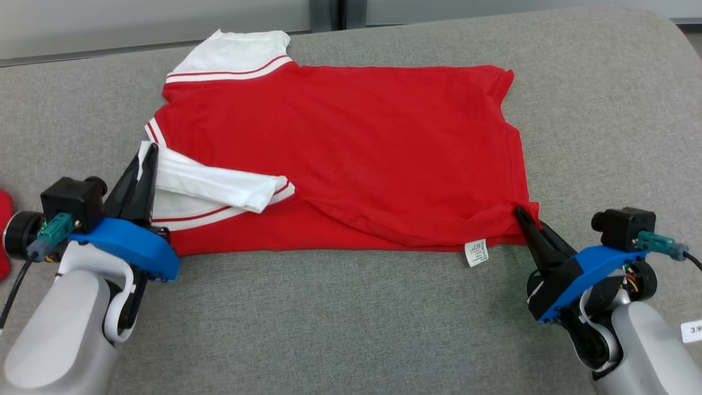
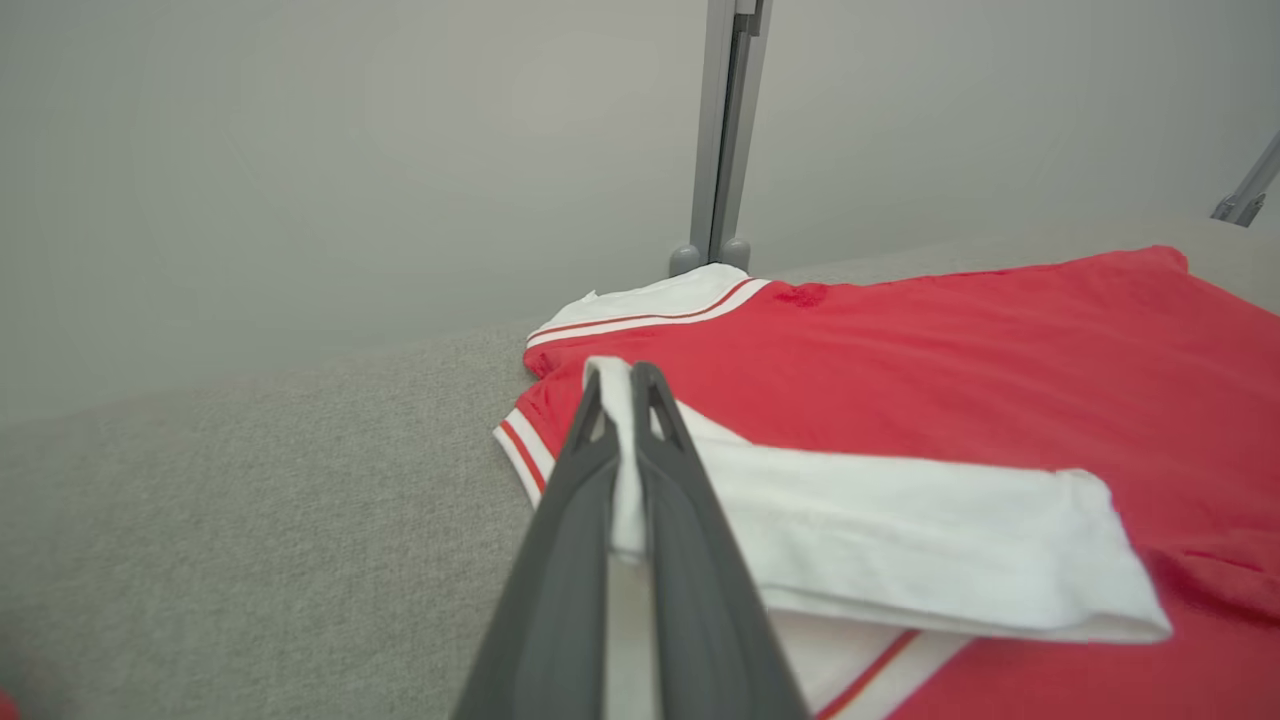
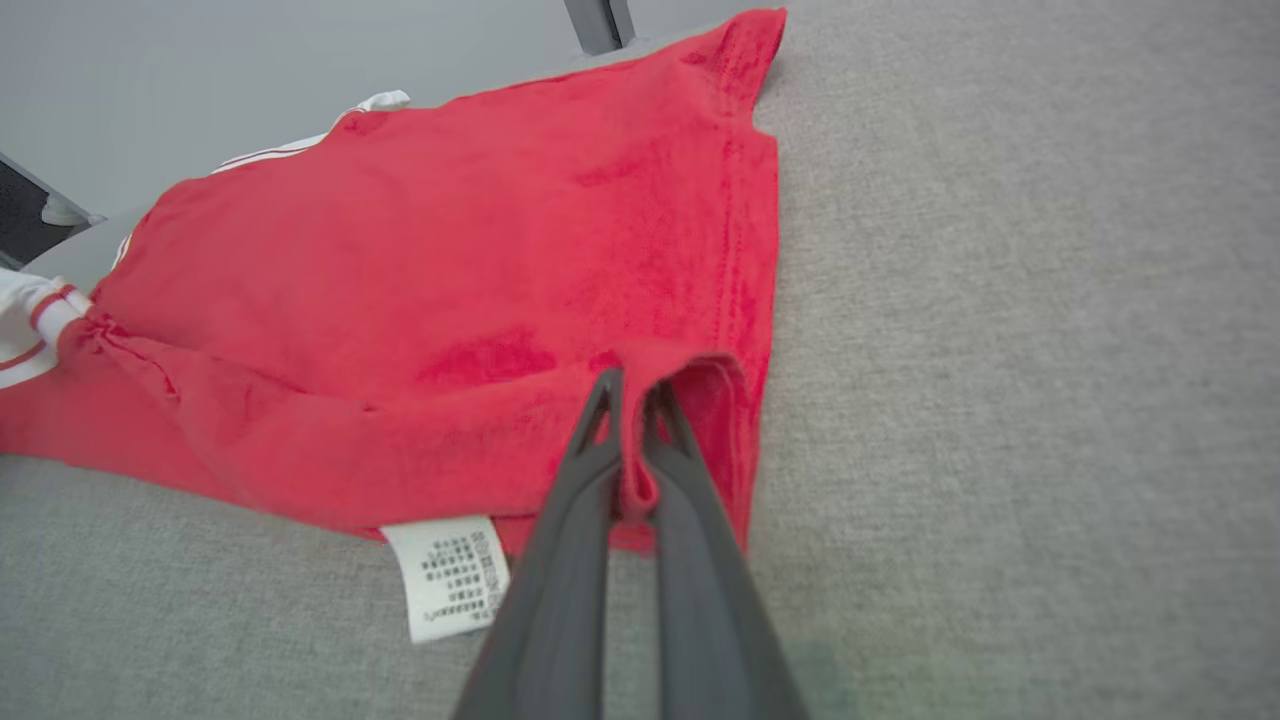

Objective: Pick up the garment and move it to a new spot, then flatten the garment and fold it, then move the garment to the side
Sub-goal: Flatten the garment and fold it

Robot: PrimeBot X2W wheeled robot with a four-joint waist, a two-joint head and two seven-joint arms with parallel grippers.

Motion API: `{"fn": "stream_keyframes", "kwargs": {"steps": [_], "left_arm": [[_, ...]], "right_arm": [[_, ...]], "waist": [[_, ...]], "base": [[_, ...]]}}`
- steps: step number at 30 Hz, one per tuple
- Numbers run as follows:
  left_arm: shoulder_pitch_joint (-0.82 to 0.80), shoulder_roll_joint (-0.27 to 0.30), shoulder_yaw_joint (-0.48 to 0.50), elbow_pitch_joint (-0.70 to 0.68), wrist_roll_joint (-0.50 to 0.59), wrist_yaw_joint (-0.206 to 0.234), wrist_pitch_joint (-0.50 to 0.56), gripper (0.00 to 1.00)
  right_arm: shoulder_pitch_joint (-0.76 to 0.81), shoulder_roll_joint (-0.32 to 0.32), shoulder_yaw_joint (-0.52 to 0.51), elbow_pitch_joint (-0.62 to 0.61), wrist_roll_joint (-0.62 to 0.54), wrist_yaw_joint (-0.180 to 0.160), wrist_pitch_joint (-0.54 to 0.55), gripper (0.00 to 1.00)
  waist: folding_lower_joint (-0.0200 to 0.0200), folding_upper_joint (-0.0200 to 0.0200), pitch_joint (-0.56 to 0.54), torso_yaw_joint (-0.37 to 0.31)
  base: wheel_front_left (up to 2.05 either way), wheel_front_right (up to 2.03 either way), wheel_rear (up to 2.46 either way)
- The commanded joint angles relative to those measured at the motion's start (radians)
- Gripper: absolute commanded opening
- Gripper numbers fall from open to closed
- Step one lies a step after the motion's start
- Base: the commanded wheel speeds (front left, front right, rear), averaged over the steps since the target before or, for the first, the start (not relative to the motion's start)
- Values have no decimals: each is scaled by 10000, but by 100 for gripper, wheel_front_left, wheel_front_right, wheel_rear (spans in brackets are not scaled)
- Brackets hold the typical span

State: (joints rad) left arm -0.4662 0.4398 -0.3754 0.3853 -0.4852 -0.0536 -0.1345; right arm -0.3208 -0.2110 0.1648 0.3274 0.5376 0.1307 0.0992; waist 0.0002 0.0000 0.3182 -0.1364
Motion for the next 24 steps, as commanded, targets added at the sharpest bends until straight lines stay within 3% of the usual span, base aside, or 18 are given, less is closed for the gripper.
{"fn": "stream_keyframes", "kwargs": {"steps": [1, 3, 4, 6, 7, 8, 9, 17, 24], "left_arm": [[-270, -41, -65, 191, -1, -72, -34, 0], [-510, -108, -160, 570, 43, -164, -75, 0], [-620, -140, -189, 746, 65, -187, -118, 0], [-829, -221, -267, 1075, 85, -244, -251, 0], [-890, -266, -303, 1219, 106, -244, -335, 38], [-942, -336, -300, 1364, 80, -249, -464, 94], [-983, -387, -310, 1496, 86, -249, -553, 100], [-347, -618, -148, 2009, 2, -127, -1159, 100], [907, -600, -25, 1694, -196, 80, -1234, 100]], "right_arm": [[-250, -6, 55, 108, 17, 1, -71, 0], [-447, 21, 97, 308, 85, 1, -179, 0], [-530, 26, 125, 385, 106, 1, -249, 11], [-674, 35, 140, 549, 93, 1, -441, 75], [-699, 42, 164, 587, 97, 1, -581, 100], [-703, 39, 143, 641, 108, 1, -701, 100], [-695, 3, 129, 663, 72, 1, -859, 100], [107, -379, -61, 833, -316, 1, -1376, 100], [1143, -519, -425, 355, -616, 1, -1106, 100]], "waist": [[-2, 0, 53, 21], [-2, 0, 107, 28], [-2, 0, 127, 31], [-2, 0, 140, 46], [-2, 0, 127, 61], [-2, 0, 95, 84], [-2, 0, 58, 106], [-2, 0, -548, 275], [-2, 0, -843, 371]], "base": [[0, 0, 0], [0, 0, 0], [0, 0, 0], [0, 0, 0], [0, 0, 0], [0, 0, 0], [0, 0, 0], [0, 0, 0], [0, 0, 0]]}}
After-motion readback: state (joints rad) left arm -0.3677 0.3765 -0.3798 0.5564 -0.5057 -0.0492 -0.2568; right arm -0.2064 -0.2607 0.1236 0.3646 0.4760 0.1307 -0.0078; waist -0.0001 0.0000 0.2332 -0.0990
